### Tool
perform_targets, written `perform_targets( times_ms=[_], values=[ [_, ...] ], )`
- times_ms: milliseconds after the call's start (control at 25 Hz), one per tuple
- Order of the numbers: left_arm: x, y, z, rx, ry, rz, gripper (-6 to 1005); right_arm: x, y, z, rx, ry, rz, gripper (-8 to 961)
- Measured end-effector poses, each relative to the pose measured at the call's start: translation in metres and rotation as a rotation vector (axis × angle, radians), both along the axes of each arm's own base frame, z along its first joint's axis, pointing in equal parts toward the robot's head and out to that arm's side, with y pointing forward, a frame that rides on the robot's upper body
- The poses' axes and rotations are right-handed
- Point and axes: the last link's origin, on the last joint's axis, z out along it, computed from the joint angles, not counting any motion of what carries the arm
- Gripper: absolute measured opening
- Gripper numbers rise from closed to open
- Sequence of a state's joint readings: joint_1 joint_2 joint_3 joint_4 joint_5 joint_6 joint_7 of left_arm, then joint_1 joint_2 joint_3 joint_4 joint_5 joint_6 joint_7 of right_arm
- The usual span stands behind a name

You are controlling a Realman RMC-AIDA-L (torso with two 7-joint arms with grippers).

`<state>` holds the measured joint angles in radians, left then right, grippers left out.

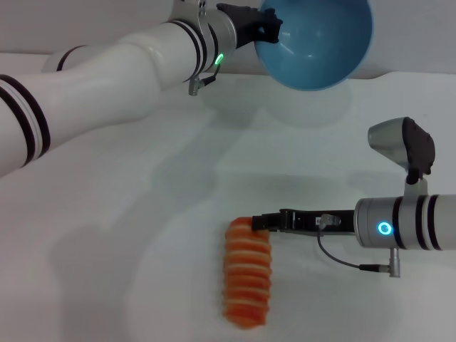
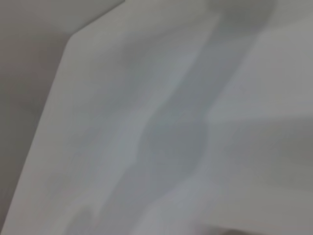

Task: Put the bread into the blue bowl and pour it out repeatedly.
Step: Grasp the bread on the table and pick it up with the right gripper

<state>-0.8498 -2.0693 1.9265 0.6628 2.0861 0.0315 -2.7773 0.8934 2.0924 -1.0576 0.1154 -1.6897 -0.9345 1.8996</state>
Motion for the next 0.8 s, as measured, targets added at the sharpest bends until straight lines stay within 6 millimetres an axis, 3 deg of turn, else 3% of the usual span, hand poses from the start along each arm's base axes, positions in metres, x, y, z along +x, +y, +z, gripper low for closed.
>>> perform_targets(
  times_ms=[280,800],
  values=[
    [-0.001,0.0,0.001,0.008,-0.002,0.0,-1,-0.002,0.001,0.001,-0.005,-0.004,0.044,204],
    [-0.006,0.0,0.001,0.01,0.0,0.014,0,-0.013,0.006,0.009,0.019,0.043,0.168,120]
  ],
)
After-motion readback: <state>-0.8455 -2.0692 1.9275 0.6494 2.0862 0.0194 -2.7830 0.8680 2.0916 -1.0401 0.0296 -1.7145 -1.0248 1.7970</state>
